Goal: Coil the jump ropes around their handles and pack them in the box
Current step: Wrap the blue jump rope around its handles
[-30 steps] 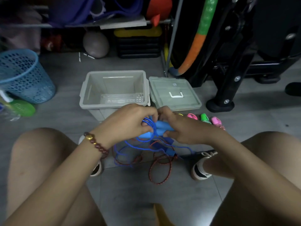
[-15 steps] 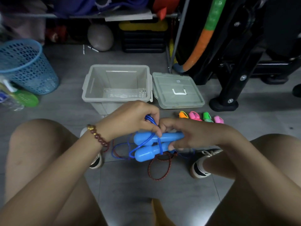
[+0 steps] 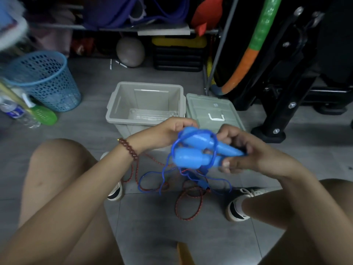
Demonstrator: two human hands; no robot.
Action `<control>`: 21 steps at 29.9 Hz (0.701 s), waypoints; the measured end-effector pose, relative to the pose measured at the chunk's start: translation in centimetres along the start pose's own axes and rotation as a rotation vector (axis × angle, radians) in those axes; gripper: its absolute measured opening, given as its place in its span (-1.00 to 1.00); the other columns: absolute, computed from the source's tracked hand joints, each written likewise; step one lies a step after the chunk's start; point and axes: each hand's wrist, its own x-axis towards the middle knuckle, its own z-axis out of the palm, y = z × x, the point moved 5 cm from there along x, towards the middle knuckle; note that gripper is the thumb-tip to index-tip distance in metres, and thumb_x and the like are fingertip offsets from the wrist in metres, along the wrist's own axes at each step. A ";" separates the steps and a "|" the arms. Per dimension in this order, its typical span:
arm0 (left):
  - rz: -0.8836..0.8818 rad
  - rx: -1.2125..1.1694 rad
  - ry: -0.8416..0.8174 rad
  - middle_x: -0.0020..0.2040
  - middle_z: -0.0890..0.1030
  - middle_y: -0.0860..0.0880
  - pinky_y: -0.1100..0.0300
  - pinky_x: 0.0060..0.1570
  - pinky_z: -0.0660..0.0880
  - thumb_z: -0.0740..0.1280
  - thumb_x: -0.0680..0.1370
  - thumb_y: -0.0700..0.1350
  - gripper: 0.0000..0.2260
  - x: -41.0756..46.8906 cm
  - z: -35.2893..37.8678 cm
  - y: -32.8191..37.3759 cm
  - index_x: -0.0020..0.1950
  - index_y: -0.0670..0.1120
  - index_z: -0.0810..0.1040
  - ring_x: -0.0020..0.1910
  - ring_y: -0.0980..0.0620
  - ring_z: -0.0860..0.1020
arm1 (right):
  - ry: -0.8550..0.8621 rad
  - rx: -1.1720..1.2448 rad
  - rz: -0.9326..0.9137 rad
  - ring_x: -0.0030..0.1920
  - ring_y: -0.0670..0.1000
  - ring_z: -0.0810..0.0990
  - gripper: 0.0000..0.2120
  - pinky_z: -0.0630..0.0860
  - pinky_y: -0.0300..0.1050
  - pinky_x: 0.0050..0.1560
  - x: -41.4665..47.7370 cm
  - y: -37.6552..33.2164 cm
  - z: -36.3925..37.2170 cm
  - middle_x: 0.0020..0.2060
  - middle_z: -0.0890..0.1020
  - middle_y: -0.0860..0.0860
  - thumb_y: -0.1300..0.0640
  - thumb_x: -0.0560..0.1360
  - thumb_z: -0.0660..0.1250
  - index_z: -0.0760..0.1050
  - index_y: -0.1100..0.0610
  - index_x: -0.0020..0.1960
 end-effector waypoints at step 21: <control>-0.092 -0.315 0.481 -0.24 0.62 0.01 0.31 -0.40 0.50 0.16 0.61 -0.26 -0.82 0.6 1.3 -3.0 -0.17 -0.16 0.44 -0.47 0.11 0.56 | 0.666 0.067 -0.227 -0.37 0.03 0.53 -0.49 0.40 -0.18 -0.45 -1.0 -1.5 -3.3 -0.14 0.60 0.02 0.24 0.41 0.29 0.33 -0.08 0.31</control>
